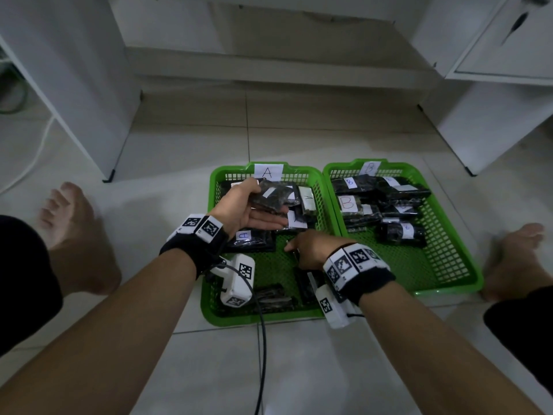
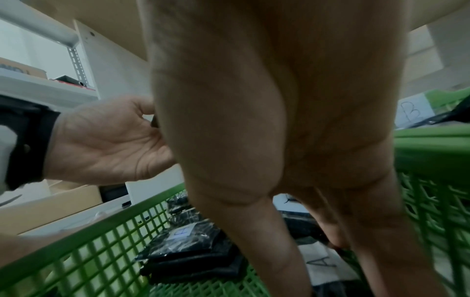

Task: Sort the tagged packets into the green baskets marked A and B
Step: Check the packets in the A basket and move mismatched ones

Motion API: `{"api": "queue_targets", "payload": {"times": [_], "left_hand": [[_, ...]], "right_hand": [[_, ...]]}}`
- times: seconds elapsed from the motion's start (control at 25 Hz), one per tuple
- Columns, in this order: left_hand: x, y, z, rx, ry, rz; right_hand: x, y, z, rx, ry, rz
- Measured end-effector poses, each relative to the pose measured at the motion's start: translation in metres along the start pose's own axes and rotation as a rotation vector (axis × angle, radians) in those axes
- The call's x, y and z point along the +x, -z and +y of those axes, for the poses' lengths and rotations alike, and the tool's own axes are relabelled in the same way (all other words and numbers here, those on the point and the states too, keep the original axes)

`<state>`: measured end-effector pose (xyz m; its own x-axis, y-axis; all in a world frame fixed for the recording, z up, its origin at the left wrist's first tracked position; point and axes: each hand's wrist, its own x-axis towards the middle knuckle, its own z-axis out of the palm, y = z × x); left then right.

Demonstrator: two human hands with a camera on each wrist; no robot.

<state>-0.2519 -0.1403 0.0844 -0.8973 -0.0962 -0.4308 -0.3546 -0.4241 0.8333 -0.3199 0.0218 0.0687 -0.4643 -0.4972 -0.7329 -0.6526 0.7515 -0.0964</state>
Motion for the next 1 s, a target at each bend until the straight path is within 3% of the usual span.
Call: {"api": "queue_targets", "payload": {"times": [0.08,0.28,0.36,0.44,0.56,0.64,0.84,1.0], "left_hand": [[0.001,0.002,-0.003,-0.039,-0.024,-0.012],[0.002,0.009,-0.006,-0.102,-0.083,0.006],[0.004,0.009,-0.006,-0.04,-0.109,0.035],[0.007,0.013,-0.007,0.122,-0.157,0.06],[0.008,0.018,-0.005,0.651,-0.292,0.22],[0.01,0.015,-0.004,0.888,-0.371,0.294],[0.016,0.017,-0.007,1.097,-0.529,0.279],[0.016,0.022,-0.011,1.317,-0.505,0.218]], "right_hand": [[0.0,0.001,0.002,-0.016,0.006,-0.001],[0.002,-0.008,0.022,0.169,0.018,0.232],[0.001,-0.007,0.027,0.276,-0.002,0.259],[-0.005,0.002,0.03,0.47,0.001,0.265],[-0.013,0.022,0.041,0.586,0.031,0.295],[-0.016,0.032,0.049,0.673,0.025,0.273],[-0.012,0.029,0.054,0.731,0.014,0.281],[-0.011,0.03,0.053,0.667,-0.035,0.322]]}}
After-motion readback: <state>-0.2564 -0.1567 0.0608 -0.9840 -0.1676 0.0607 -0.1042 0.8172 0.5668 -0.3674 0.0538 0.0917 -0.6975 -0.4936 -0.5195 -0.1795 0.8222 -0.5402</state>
